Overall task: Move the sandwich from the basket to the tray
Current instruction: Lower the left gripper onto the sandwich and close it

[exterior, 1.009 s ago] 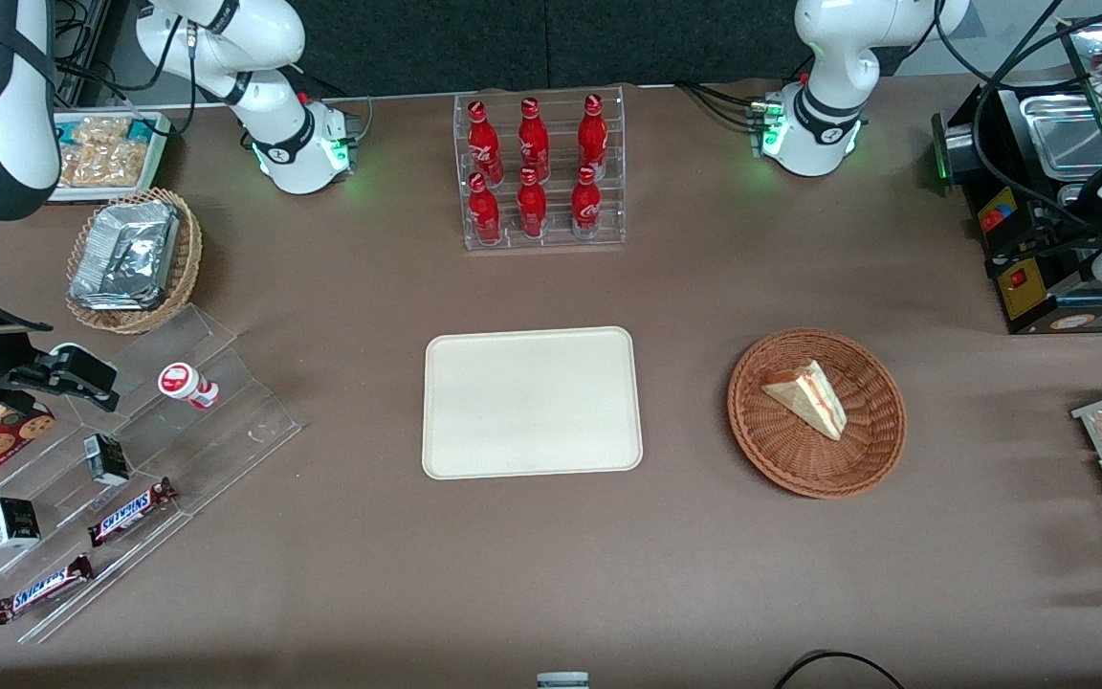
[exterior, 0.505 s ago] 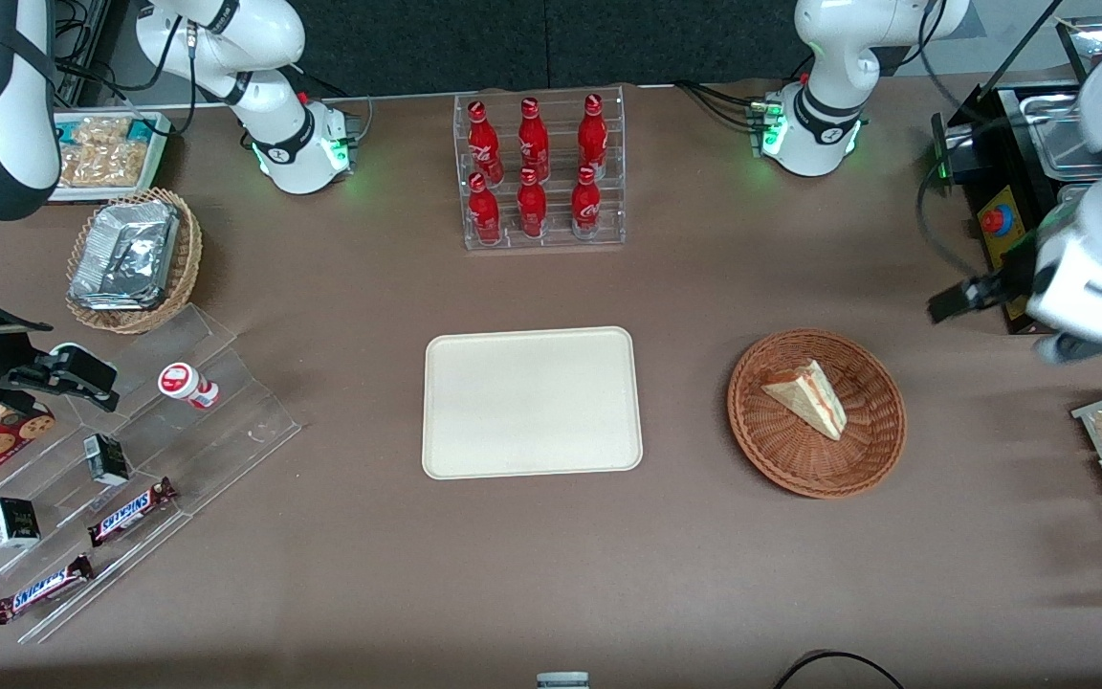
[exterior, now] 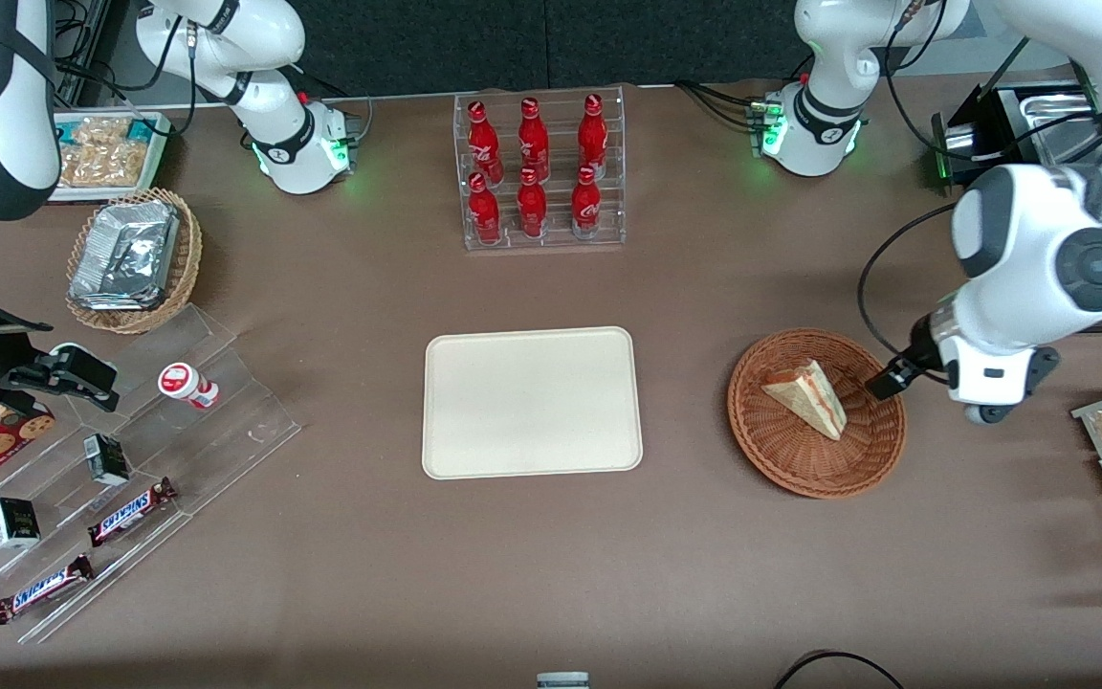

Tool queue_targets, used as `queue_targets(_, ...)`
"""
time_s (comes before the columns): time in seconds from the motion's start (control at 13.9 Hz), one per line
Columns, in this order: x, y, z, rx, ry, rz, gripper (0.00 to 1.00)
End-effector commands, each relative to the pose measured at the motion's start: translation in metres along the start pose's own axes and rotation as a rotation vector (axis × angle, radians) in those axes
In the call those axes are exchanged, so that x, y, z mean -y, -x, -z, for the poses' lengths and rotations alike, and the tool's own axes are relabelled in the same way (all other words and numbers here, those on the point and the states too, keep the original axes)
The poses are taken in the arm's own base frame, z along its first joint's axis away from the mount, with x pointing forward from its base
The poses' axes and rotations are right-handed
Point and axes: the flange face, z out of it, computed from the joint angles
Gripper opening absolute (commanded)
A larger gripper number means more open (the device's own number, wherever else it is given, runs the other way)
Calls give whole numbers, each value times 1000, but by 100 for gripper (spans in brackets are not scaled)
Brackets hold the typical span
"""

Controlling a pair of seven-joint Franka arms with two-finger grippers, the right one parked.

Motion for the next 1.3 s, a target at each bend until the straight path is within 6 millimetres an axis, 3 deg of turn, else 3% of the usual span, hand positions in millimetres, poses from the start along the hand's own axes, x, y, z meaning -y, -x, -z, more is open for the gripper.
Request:
queue_targets(0.0, -20, 17, -31, -5, 15, 142, 100)
queue_targets(0.22, -25, 30, -66, -23, 50, 175, 100)
queue_targets(0.58, -13, 41, -135, -34, 78, 201, 100)
queue_targets(0.79, -12, 41, -157, -31, 78, 202, 100)
queue_targets(0.86, -13, 41, -161, -29, 76, 204, 87)
queue_targets(0.94, -12, 41, -162, -28, 75, 202, 54)
queue_targets(1.01, -13, 41, -160, -30, 77, 202, 28)
queue_targets(1.08, -14, 40, -158, -32, 81, 200, 10)
queue_targets(1.15, -15, 39, -152, -36, 86, 196, 1)
queue_targets(1.23, -16, 38, -142, -47, 97, 177, 0)
